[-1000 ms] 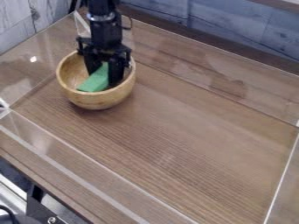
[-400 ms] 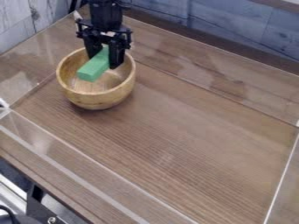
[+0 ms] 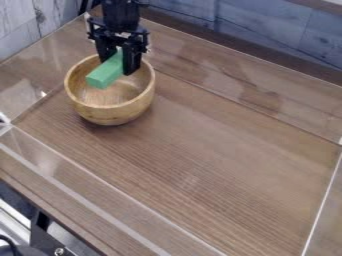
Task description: Move green stick from inside the wooden bowl to the table next to it
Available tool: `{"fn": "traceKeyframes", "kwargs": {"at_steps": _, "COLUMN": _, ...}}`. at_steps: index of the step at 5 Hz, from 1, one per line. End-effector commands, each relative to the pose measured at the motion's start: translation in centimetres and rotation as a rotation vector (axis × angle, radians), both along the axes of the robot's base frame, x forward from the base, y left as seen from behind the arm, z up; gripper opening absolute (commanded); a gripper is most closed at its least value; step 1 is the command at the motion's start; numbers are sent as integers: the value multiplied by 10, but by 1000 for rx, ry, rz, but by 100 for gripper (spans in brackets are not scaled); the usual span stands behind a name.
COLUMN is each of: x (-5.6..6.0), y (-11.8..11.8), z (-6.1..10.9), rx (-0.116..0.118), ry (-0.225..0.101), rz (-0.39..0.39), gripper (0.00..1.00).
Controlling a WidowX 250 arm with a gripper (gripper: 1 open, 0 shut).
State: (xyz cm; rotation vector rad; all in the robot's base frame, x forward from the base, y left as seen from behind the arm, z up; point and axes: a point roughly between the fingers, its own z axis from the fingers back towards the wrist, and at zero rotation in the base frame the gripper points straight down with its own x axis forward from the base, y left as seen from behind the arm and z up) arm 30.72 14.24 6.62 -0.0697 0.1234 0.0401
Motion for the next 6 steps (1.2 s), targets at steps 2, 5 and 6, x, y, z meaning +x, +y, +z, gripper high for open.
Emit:
{"fn": "traceKeyframes", "kwargs": {"at_steps": 2, "x": 4, "y": -5, "z": 17, "rx": 21, "ry": -44, "rz": -70, "gripper": 0}}
{"fn": "traceKeyframes", "kwargs": {"at_steps": 5, "x": -4, "y": -25, "z": 0, "rx": 13, "ry": -35, "rz": -50, "gripper": 0}}
{"fn": "traceKeyframes", "kwargs": {"at_steps": 6, "x": -5, "y": -29, "z": 3, "rx": 9, "ry": -33, "rz": -61, "gripper": 0}}
